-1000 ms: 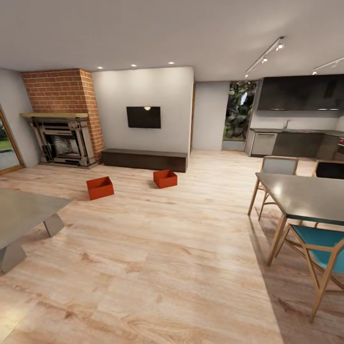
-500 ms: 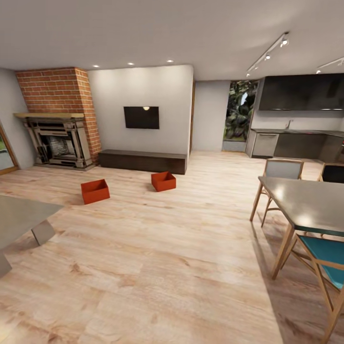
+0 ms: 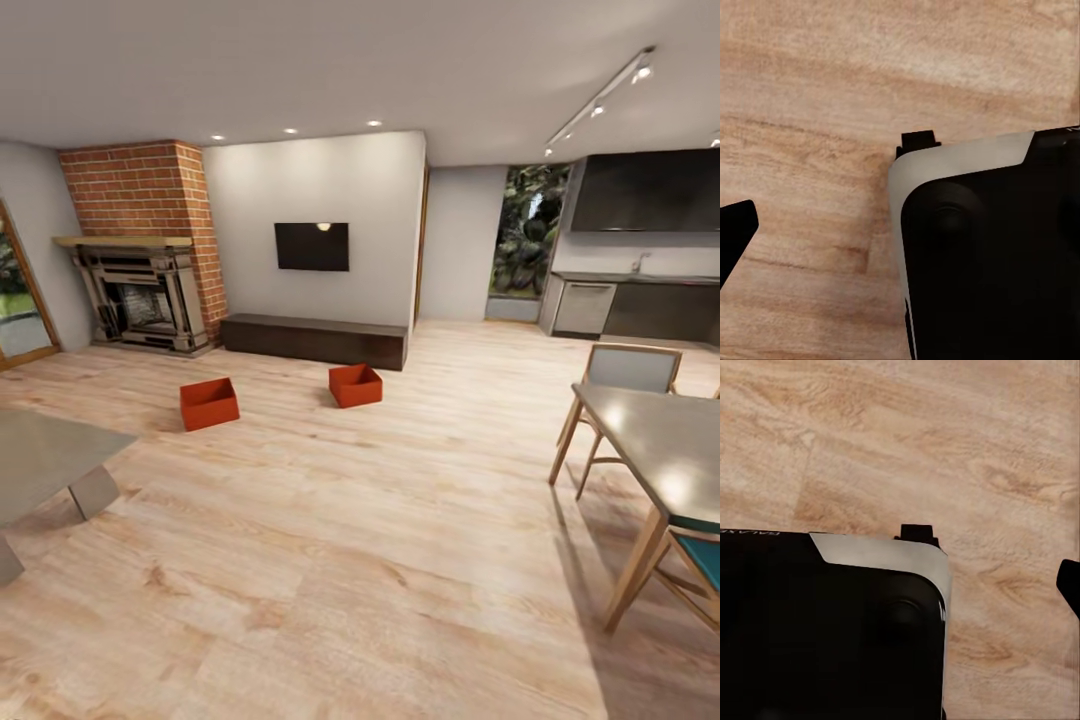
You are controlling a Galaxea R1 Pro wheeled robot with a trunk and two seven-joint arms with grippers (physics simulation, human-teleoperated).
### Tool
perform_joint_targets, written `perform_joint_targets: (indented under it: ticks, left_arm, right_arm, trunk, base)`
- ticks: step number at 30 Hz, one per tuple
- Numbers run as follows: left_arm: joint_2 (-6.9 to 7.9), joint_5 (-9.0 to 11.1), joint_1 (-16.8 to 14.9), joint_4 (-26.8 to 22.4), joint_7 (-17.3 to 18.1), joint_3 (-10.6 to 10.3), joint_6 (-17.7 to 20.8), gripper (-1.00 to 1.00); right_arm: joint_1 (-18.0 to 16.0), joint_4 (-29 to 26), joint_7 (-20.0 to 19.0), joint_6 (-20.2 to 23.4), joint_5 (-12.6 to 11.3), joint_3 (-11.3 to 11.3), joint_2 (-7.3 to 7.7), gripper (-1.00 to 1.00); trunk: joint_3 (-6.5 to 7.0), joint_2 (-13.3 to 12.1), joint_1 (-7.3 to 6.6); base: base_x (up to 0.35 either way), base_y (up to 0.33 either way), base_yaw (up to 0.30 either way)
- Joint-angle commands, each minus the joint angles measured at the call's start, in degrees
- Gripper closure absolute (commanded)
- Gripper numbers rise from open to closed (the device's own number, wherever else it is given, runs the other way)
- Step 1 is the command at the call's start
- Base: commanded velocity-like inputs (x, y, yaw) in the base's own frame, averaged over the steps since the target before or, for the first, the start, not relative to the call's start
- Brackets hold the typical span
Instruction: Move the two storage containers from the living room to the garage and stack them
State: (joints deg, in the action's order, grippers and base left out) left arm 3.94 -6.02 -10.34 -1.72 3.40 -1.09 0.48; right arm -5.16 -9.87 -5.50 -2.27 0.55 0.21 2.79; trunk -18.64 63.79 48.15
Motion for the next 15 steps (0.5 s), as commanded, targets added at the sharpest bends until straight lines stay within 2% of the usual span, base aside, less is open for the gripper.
perform_joint_targets:
  ticks: [1, 7, 15]
  left_arm:
    - [0.01, -0.6, 0.0, 0.0, 0.1, -0.1, 0.1, -1.0]
    - [0.01, -0.6, 0.0, 0.0, 0.1, -0.1, 0.1, -1.0]
    - [0.01, -0.6, 0.0, 0.0, 0.1, -0.1, 0.1, -1.0]
  right_arm:
    - [0.0, 0.0, -0.2, -0.2, 0.1, 0.0, 0.02, -1.0]
    - [0.0, 0.0, -0.2, -0.2, 0.1, 0.0, 0.02, -1.0]
    - [0.0, 0.0, -0.2, -0.2, 0.1, 0.0, 0.02, -1.0]
  trunk:
    - [-0.07, 0.0, 0.04]
    - [-0.07, 0.0, 0.04]
    - [-0.07, 0.0, 0.04]
  base:
    - [0.346, -0.083, 0.262]
    - [0.346, -0.083, 0.229]
    - [0.346, -0.083, 0.057]
